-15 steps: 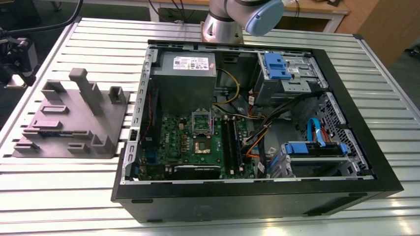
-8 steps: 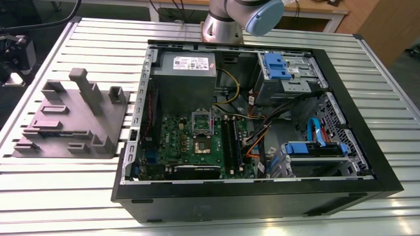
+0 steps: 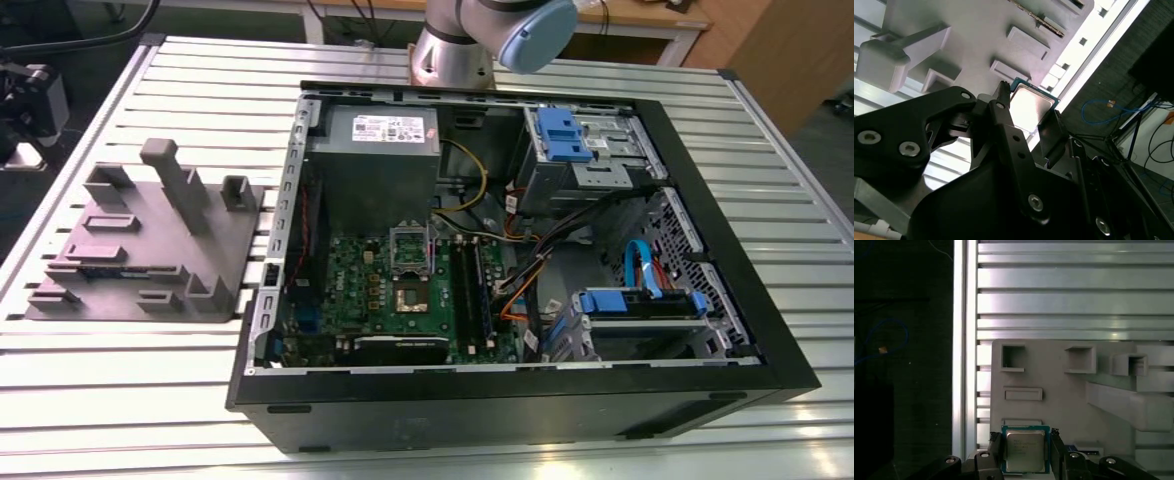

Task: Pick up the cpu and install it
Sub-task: 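Pick up the cpu and move it towards the insertion slot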

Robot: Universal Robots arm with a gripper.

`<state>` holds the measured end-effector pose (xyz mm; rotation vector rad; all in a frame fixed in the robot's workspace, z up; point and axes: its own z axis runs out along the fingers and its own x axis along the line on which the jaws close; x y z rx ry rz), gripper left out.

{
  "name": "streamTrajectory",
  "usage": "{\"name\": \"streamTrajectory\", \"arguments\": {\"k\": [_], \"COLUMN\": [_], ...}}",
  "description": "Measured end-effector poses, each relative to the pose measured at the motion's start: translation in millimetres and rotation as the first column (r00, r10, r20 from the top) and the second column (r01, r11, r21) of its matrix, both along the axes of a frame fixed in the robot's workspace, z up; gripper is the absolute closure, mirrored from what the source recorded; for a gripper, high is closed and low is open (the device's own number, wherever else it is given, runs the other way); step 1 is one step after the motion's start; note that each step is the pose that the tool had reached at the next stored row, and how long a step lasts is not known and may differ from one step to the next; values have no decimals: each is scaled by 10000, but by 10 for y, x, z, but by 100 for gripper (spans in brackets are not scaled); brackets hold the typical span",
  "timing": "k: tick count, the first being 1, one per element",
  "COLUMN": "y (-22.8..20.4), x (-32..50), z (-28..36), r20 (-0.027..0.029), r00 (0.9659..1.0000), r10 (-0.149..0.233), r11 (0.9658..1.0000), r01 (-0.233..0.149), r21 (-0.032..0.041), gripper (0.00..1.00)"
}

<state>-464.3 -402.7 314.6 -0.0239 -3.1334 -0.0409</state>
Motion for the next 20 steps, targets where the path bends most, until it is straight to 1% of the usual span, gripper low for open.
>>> {"name": "streamTrajectory", "arguments": {"k": [13,17,20], "y": [0,0,0], "x": [0,0,0], "z": [107,128,130], "r20": [1,0,3], "r00": [10000,10000,10000], "r10": [0,0,0], "r11": [10000,10000,10000], "r01": [0,0,0], "r21": [0,0,2], "gripper": [53,53,53]}}
